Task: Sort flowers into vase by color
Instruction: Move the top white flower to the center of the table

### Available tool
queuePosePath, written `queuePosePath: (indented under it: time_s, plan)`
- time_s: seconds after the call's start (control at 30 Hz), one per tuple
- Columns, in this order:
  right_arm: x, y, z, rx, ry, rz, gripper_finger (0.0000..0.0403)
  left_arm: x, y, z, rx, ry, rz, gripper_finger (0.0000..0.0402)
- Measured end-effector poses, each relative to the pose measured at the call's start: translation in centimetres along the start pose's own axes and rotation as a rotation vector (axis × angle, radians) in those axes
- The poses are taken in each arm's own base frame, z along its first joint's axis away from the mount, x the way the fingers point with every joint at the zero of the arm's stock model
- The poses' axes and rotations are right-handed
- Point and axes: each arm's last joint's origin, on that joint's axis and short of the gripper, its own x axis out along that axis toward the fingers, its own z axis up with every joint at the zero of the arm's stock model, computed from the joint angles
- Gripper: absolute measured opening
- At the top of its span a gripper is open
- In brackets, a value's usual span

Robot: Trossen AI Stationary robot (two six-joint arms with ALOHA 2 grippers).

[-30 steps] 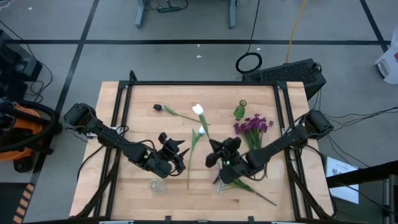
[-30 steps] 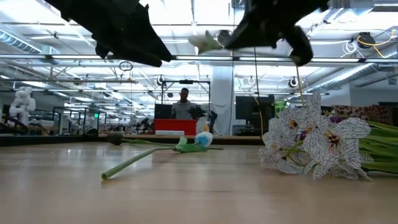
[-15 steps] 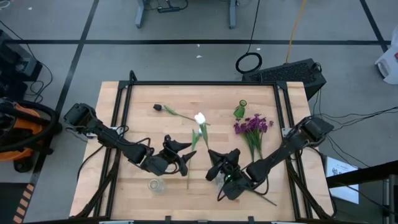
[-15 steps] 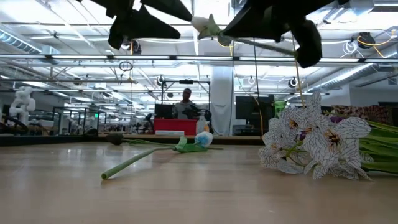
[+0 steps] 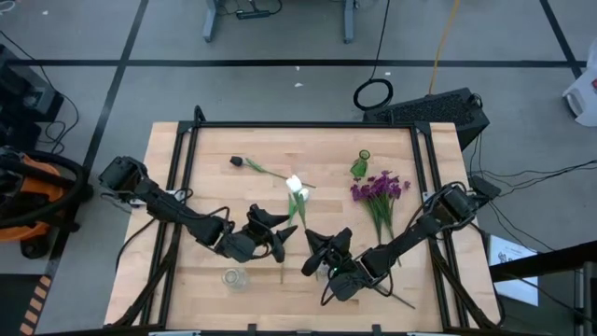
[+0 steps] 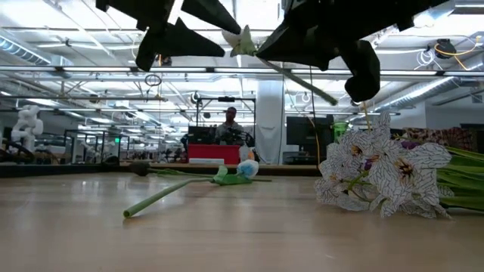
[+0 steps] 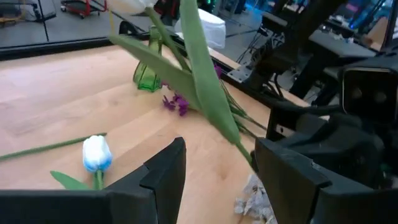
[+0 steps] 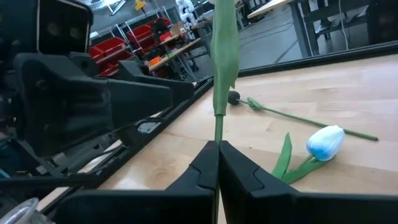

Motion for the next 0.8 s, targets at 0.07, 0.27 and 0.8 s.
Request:
queuePosePath:
  time_s: [0.07,0.27,0.8]
  plan:
    - [0.0,0.1,0.0,-0.007,0.001,0.003,0.0,0.4,-0.1,-0.3,-0.01,-0.011,-0.006,0.0198]
    - [0.0,0.1,0.1,-0.04,-0.012,-0.004,0.0,1.4,-0.3,-0.5,-0.021,-0.023,-0.059,0.0213]
    - [0.0,0.1,0.0,-0.113,0.009,0.013,0.0,2.3,-0.1,-0.5,0.022,0.041,-0.158,0.0269]
